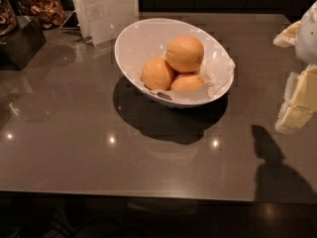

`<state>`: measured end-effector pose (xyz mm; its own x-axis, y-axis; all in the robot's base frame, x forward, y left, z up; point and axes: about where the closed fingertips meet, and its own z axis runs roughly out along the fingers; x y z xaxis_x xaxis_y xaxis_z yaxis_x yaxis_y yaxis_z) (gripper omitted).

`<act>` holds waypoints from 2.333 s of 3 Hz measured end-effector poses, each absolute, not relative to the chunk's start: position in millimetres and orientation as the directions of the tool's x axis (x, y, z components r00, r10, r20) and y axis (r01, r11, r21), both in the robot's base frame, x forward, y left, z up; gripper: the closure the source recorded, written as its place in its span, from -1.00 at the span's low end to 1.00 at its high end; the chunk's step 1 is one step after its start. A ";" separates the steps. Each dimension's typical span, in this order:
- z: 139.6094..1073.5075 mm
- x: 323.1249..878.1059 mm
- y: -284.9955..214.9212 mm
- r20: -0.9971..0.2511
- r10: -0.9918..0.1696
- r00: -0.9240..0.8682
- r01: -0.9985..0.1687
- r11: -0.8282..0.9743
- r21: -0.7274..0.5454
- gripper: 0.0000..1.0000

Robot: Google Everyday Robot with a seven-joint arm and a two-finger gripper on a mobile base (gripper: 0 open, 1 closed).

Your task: Pick orange from white bowl

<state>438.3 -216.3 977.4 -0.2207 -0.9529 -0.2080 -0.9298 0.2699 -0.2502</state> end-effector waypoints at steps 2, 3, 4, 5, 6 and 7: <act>980.5 447.6 -213.8 -0.239 -0.947 -0.215 -0.930 0.274 -0.246 -1.00; 982.5 482.9 -200.7 -0.300 -0.938 -0.173 -0.943 0.246 -0.226 -1.00; 979.8 533.7 -182.5 -0.370 -0.920 -0.131 -0.959 0.212 -0.187 -1.00; 968.1 570.2 -159.6 -0.408 -0.908 -0.098 -0.975 0.171 -0.145 -1.00; 968.8 577.7 -157.4 -0.418 -0.903 -0.095 -0.971 0.176 -0.160 -1.00; 956.7 584.6 -144.9 -0.475 -0.874 -0.103 -0.974 0.186 -0.132 -1.00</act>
Offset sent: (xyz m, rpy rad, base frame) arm 0.0204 0.0040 0.0022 0.0723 0.0115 0.0105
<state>584.6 -144.9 956.7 -0.1025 -0.8741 -0.4749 -0.9736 0.1861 -0.1324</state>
